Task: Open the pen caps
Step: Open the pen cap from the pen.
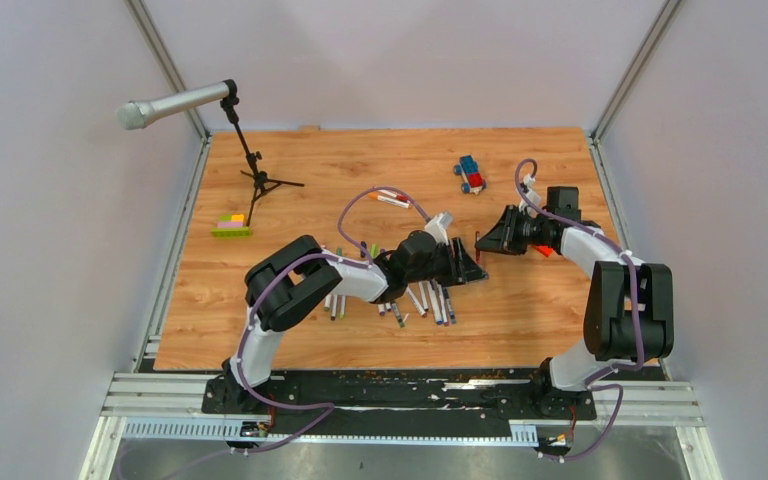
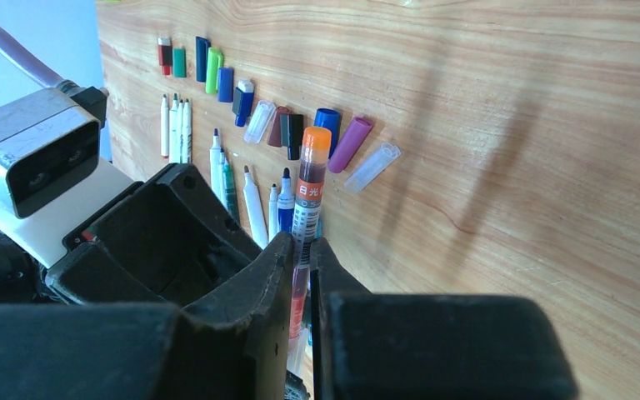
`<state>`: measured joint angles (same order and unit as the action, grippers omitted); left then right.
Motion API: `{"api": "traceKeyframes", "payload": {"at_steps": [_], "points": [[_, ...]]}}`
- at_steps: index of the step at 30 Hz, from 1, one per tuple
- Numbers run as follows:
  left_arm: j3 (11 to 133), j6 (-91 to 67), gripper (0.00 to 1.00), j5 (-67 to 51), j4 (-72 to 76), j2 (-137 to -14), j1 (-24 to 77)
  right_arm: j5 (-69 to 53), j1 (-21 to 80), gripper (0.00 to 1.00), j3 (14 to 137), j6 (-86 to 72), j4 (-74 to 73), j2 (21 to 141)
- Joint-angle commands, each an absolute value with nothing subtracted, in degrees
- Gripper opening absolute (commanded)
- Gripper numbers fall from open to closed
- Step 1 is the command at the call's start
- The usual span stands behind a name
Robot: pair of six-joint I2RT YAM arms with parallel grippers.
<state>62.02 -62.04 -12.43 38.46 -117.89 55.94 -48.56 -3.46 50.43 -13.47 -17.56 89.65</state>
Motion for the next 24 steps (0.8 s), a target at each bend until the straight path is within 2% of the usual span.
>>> {"api": "traceKeyframes", "payload": {"at_steps": [1,5,8,11,20,24], "points": [[64.06,-63.79,0.4,-13.74,42.07,-119.3,56.51,-50.26,-3.71,0.0,49.92,-14.12,-14.97,88.33],[63.64,-65.05,0.14,-14.88,44.76,-120.23,56.47,-50.36,-3.69,0.0,49.74,-13.83,-15.02,88.12],[62.81,-65.08,0.03,-15.2,46.3,-120.14,56.43,-50.56,-3.69,0.0,49.63,-13.74,-14.96,87.85],[61.58,-63.96,0.0,-15.01,46.76,-118.99,56.43,-51.28,-3.69,0.04,49.85,-12.52,-15.48,87.47],[55.84,-55.91,0.0,-14.32,43.75,-110.02,56.42,-65.06,-4.14,0.44,49.92,-3.99,-17.06,85.64],[54.26,-55.35,0.0,-14.66,44.72,-108.34,56.5,-66.3,-3.51,0.45,49.47,-5.29,-16.05,85.97]]}}
